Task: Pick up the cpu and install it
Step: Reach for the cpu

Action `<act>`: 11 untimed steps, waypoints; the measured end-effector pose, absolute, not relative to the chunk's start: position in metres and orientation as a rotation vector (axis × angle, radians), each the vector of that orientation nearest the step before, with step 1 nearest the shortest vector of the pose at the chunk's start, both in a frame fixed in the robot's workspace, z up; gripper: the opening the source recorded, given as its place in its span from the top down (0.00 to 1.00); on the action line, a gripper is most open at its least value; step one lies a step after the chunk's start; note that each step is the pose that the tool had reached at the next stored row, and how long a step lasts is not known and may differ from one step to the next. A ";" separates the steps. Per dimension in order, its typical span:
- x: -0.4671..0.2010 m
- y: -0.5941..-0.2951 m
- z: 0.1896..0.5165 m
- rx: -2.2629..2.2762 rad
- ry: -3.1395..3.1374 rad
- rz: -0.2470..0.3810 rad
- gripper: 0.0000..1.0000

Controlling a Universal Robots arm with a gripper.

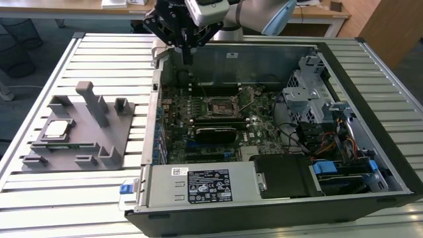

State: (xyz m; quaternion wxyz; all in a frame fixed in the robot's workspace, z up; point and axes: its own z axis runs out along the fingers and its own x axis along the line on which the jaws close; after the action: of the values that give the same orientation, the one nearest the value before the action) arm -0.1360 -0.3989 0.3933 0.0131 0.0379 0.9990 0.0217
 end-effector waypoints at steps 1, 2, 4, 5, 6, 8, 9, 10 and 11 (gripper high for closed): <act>-0.136 -0.399 0.393 0.118 3.112 0.068 0.89; -0.136 -0.399 0.393 0.118 3.112 0.068 0.89; -0.137 -0.399 0.393 0.118 3.113 0.068 0.89; -0.137 -0.399 0.393 0.118 3.113 0.068 0.89; -0.137 -0.399 0.393 0.118 3.113 0.068 0.89; -0.138 -0.399 0.393 0.118 3.113 0.068 0.89; -0.138 -0.399 0.393 0.118 3.112 0.068 0.89; -0.138 -0.399 0.393 0.118 3.113 0.068 0.89; -0.138 -0.399 0.393 0.118 3.112 0.068 0.89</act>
State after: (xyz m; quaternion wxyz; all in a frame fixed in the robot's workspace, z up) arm -0.1384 -0.3989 0.3933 0.0131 0.0379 0.9990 0.0217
